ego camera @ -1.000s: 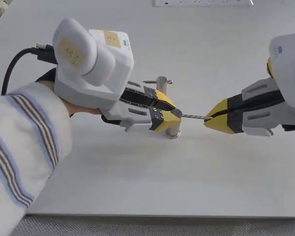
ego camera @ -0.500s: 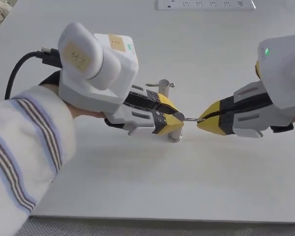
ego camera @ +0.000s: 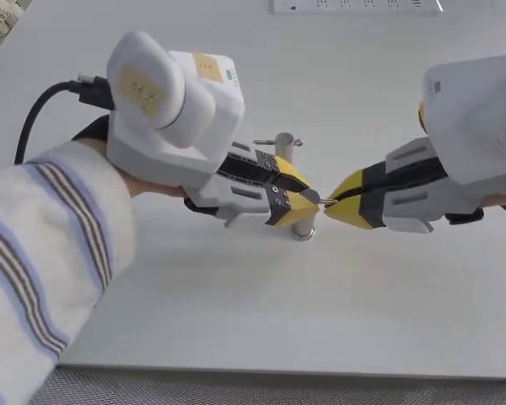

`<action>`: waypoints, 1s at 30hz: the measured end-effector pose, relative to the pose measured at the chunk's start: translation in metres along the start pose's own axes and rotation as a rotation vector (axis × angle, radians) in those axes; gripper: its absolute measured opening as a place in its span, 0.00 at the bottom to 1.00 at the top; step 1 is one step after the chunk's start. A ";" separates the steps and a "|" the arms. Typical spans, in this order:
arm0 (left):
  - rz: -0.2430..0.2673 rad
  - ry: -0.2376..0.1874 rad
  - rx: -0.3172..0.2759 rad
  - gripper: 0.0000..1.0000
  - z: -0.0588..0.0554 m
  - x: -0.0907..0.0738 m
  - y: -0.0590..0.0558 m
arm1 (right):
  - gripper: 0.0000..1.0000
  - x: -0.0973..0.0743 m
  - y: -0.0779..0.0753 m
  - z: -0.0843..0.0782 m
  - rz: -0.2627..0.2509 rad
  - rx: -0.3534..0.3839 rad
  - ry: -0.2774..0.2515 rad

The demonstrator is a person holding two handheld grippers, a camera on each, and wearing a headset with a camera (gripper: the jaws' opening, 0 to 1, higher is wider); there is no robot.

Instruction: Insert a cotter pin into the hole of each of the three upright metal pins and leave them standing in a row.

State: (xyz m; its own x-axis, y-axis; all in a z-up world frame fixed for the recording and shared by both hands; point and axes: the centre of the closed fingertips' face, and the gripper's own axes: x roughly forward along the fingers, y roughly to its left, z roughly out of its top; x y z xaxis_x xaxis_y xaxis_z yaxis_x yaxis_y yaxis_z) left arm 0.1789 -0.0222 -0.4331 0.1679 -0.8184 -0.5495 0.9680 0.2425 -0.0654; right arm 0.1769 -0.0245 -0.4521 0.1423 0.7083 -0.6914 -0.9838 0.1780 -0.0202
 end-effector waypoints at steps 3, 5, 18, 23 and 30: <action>0.000 0.001 -0.001 0.09 0.000 0.000 0.000 | 0.00 0.001 -0.001 0.001 0.000 -0.021 -0.004; -0.001 0.002 -0.002 0.10 0.000 0.000 -0.001 | 0.00 0.002 0.001 0.002 0.004 -0.040 -0.009; 0.005 0.003 -0.009 0.10 0.000 0.000 -0.001 | 0.04 -0.013 0.002 -0.001 -0.012 -0.030 -0.016; 0.006 0.003 -0.011 0.10 0.000 0.001 -0.001 | 0.00 -0.015 0.000 0.000 -0.017 -0.011 -0.037; 0.009 0.004 -0.011 0.10 0.000 0.001 -0.001 | 0.00 -0.012 0.001 0.006 -0.012 -0.001 -0.054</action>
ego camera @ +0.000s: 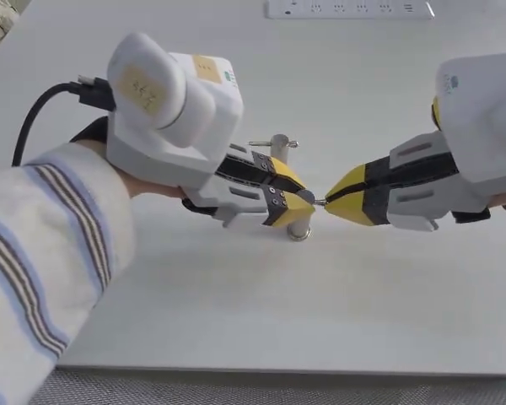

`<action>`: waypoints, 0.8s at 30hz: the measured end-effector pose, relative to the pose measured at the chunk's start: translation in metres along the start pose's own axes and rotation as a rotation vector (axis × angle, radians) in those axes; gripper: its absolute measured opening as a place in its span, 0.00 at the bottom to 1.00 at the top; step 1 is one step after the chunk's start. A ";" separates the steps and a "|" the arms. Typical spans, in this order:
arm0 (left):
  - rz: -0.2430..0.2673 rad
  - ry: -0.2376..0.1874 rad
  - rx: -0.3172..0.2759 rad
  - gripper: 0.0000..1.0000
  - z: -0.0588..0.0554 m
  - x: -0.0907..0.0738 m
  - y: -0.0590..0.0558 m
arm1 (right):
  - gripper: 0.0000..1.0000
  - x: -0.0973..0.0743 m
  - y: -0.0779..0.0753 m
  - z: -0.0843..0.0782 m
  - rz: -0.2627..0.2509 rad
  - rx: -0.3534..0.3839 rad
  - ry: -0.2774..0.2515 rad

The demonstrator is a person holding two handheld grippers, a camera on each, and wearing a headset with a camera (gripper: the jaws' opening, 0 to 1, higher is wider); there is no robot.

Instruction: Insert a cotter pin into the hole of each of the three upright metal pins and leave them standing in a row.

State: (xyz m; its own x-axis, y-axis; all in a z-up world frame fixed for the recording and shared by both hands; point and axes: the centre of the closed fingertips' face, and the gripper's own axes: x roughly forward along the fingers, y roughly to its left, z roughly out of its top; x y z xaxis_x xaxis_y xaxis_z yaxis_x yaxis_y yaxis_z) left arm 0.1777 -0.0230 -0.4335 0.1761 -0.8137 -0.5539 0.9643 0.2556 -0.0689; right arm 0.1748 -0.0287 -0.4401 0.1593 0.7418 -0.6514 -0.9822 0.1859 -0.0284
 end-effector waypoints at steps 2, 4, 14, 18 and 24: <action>0.001 -0.001 -0.002 0.10 0.000 0.000 0.000 | 0.00 0.001 0.000 0.002 0.001 0.004 -0.005; 0.002 -0.001 -0.005 0.10 0.000 0.000 0.000 | 0.00 0.002 0.000 0.003 -0.001 0.002 -0.006; 0.017 -0.026 0.009 0.12 0.003 -0.003 0.001 | 0.01 0.002 0.001 0.007 -0.007 0.004 -0.012; 0.065 -0.051 0.034 0.30 0.003 -0.013 0.009 | 0.10 0.002 0.003 0.010 -0.009 0.014 -0.014; 0.084 -0.078 -0.004 0.48 -0.005 -0.032 0.008 | 0.18 0.005 0.004 0.008 -0.013 0.041 0.002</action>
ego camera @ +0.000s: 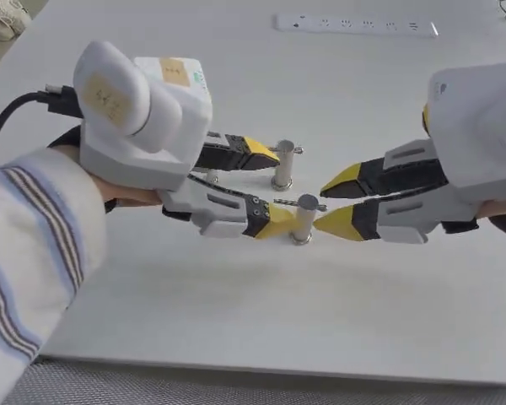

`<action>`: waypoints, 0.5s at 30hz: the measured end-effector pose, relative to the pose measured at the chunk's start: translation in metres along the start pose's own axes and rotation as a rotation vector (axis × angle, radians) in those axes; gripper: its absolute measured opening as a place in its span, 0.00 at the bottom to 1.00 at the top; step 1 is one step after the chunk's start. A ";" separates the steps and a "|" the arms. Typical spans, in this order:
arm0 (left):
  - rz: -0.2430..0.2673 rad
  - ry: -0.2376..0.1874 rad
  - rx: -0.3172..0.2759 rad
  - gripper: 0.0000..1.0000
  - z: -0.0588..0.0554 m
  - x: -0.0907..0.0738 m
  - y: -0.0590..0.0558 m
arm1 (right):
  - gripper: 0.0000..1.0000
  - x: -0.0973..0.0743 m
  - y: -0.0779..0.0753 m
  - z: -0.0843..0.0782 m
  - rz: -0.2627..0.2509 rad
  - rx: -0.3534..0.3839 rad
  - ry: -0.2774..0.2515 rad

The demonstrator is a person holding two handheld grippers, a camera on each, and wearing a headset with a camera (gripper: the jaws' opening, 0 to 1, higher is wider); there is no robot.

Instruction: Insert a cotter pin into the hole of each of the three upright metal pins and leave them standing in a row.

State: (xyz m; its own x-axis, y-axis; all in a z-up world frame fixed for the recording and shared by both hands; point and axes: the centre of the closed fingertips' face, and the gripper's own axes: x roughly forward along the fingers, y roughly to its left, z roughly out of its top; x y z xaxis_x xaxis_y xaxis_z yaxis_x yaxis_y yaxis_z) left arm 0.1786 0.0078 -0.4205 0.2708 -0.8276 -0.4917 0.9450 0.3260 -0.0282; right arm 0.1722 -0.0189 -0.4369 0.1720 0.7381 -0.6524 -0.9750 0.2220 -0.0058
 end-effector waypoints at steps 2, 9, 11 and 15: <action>-0.002 -0.007 -0.011 0.55 -0.003 -0.007 -0.004 | 0.19 0.001 0.000 0.001 0.000 0.006 0.002; 0.029 -0.016 -0.062 0.84 -0.015 -0.027 -0.008 | 0.20 0.008 0.002 -0.001 0.004 0.017 0.022; 0.042 -0.024 -0.077 0.89 -0.017 -0.032 -0.009 | 0.20 0.011 0.002 -0.002 0.004 0.021 0.027; 0.062 -0.019 -0.116 0.99 -0.026 -0.039 -0.008 | 0.20 0.015 0.003 -0.002 0.011 0.031 0.029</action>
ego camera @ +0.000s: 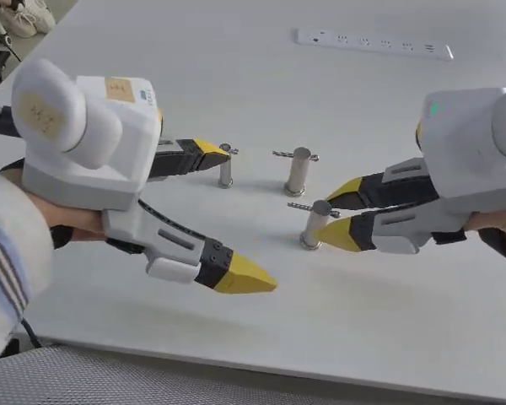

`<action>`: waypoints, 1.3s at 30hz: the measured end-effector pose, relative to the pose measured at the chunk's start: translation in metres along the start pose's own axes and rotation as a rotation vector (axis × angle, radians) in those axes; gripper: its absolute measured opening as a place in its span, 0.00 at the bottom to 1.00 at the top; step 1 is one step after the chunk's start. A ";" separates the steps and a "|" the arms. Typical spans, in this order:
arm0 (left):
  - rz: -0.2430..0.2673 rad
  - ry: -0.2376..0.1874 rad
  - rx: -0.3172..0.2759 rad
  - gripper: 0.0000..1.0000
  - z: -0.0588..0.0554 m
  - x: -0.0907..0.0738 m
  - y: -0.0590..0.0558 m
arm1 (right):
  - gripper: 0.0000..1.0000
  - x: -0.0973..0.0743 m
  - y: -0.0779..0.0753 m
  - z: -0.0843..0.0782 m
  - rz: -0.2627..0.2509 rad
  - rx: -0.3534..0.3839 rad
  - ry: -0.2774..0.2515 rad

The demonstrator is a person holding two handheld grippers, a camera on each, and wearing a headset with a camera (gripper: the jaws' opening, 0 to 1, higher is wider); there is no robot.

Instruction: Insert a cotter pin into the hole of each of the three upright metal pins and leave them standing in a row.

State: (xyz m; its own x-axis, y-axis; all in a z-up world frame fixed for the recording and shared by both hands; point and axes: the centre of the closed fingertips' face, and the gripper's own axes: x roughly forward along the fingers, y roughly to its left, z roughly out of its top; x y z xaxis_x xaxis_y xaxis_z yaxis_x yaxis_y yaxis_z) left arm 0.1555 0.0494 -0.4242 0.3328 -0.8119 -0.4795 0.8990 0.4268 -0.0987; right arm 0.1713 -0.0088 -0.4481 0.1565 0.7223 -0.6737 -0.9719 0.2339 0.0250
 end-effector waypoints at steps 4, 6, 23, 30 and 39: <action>-0.002 -0.021 -0.040 0.99 -0.002 -0.006 -0.004 | 0.20 0.004 0.000 0.000 0.005 0.001 0.007; 0.003 -0.021 -0.049 0.99 -0.004 -0.008 -0.005 | 0.19 0.006 0.000 0.000 0.010 0.001 0.010; 0.010 0.016 -0.072 0.99 -0.018 -0.015 -0.012 | 0.09 0.012 0.000 -0.001 0.041 -0.028 0.010; 0.006 0.021 -0.076 0.99 -0.017 -0.016 -0.015 | 0.09 0.011 0.001 -0.002 0.074 -0.072 0.027; 0.046 0.009 -0.094 0.99 -0.015 -0.021 -0.010 | 0.08 -0.004 -0.010 0.004 0.073 -0.110 0.012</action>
State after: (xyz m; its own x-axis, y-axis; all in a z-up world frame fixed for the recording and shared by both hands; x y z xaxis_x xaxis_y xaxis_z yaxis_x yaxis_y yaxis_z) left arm 0.1351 0.0681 -0.4262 0.3702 -0.7870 -0.4936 0.8519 0.4995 -0.1575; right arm 0.1815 -0.0113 -0.4430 0.0827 0.7268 -0.6819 -0.9942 0.1074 -0.0061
